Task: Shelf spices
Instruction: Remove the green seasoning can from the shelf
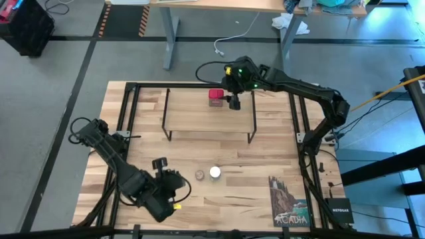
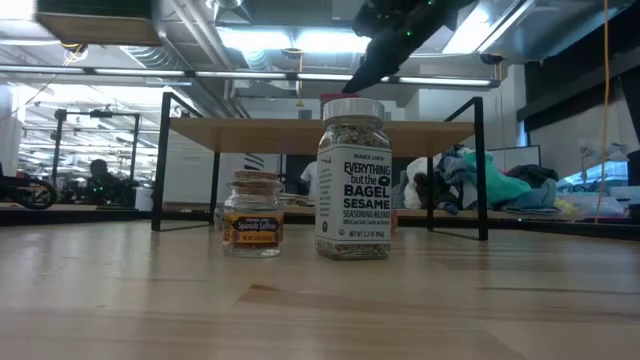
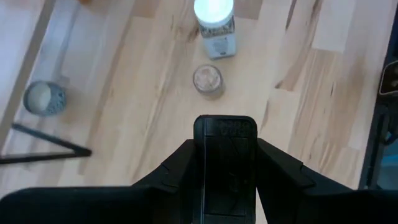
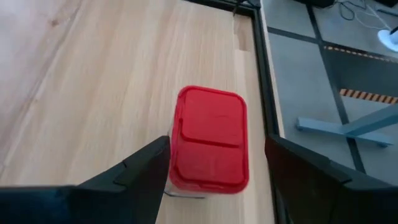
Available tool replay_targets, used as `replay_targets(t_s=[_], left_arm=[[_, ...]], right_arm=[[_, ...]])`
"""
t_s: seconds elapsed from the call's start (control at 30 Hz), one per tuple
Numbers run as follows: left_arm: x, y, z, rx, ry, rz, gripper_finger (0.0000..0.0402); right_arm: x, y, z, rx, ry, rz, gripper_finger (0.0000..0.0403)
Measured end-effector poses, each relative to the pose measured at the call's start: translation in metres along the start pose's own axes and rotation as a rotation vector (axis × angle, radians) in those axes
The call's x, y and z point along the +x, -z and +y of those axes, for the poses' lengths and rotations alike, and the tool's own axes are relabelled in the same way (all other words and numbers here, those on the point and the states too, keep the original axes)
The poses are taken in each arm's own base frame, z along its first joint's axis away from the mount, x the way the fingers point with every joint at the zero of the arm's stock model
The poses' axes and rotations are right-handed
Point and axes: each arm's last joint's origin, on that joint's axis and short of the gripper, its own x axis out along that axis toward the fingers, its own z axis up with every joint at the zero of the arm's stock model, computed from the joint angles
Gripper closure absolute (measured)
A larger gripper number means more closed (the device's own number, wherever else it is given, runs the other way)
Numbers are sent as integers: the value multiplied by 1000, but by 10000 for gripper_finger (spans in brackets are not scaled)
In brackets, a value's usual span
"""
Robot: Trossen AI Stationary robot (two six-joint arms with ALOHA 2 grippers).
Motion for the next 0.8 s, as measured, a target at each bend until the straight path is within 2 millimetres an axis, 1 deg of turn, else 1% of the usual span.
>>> replay_targets(t_s=[0.17,0.37,0.8], left_arm=[[1,11,-13,-35,-3,3,282],[5,19,-24,-36,-11,12,282],[5,19,-25,-40,-5,7,282]], right_arm=[[8,3,1,11,-37,17,134],[9,4,1,32,-58,13,134],[19,5,-2,62,-45,9,134]])
